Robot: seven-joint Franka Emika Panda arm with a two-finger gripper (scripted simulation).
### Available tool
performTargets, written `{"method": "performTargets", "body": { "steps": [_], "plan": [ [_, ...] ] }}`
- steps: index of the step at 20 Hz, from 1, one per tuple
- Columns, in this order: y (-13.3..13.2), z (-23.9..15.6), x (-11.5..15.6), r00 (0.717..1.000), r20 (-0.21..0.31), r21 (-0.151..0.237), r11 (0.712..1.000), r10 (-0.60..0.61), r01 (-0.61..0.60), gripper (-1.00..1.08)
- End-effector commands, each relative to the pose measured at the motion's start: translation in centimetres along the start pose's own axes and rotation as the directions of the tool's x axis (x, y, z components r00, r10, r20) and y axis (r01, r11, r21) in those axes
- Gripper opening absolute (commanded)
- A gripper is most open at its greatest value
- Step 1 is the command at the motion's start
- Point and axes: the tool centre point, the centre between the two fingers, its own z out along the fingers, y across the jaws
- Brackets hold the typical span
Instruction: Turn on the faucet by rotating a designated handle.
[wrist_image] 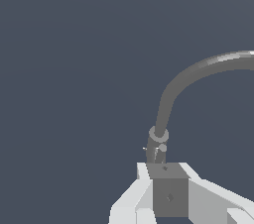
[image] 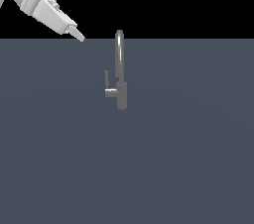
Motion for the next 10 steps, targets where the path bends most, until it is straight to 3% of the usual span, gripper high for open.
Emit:
{"method": "performTargets", "body": {
  "steps": [1,10],
  "plan": [
    [-0.5,3.8,-1.2,1.0,0.009,-0.04,0.999,0.03,-0.029,-1.0],
    [-0.7,12.7,-3.7,0.994,0.027,-0.138,0.985,0.103,-0.098,-1.0]
  ]
}}
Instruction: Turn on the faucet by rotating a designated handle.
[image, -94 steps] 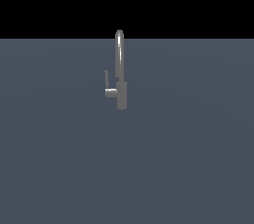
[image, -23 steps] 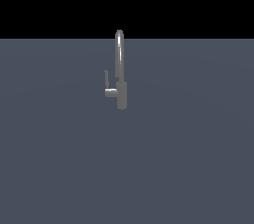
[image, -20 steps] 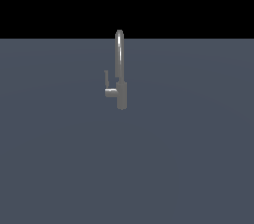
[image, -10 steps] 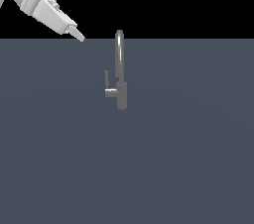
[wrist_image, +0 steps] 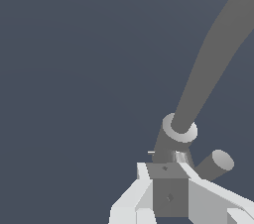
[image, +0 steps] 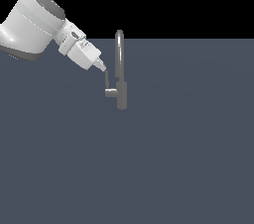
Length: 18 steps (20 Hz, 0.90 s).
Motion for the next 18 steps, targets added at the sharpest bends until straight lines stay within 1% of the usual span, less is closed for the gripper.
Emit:
{"method": "performTargets", "body": {
  "steps": [1,5,10,18],
  "plan": [
    [-0.1,1.6,-0.5,1.0,0.007,-0.017,1.0,0.014,-0.014,-1.0],
    [-0.1,2.8,-0.8,1.0,0.01,-0.031,0.999,0.023,-0.023,-1.0],
    [-0.1,2.8,-0.7,1.0,0.01,-0.031,0.999,0.024,-0.023,-1.0],
    [2.0,2.4,-0.4,1.0,0.01,-0.031,0.999,0.024,-0.023,-1.0]
  ]
}}
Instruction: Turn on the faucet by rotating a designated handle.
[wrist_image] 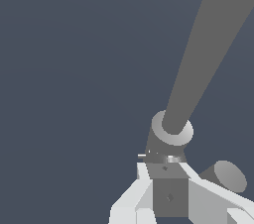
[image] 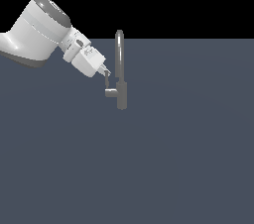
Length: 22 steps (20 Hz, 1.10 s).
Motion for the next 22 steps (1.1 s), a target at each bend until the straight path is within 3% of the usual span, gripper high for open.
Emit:
{"method": "performTargets", "body": {
  "steps": [1,22],
  "plan": [
    [0.7,-0.1,0.1,1.0,0.0,0.0,1.0,0.0,0.0,-1.0],
    [5.8,0.4,-0.5,1.0,0.001,0.004,1.0,-0.001,0.001,-1.0]
  ]
}}
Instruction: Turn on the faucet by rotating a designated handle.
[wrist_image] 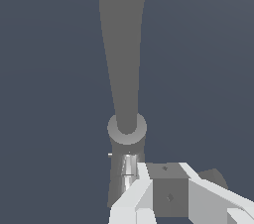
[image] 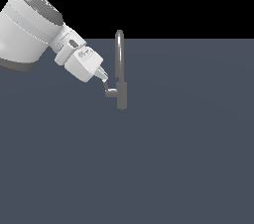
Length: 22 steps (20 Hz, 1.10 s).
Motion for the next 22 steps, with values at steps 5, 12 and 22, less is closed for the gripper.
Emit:
{"method": "performTargets", "body": {
  "steps": [5,12,22],
  "plan": [
    [2.9,1.1,-0.9,1.0,-0.004,-0.021,1.0,-0.008,0.008,-1.0],
    [3.5,2.1,-1.9,1.0,-0.005,-0.012,1.0,-0.005,0.005,-1.0],
    [4.5,3.8,-3.7,1.0,-0.005,-0.001,1.0,0.002,-0.002,-1.0]
  ]
}}
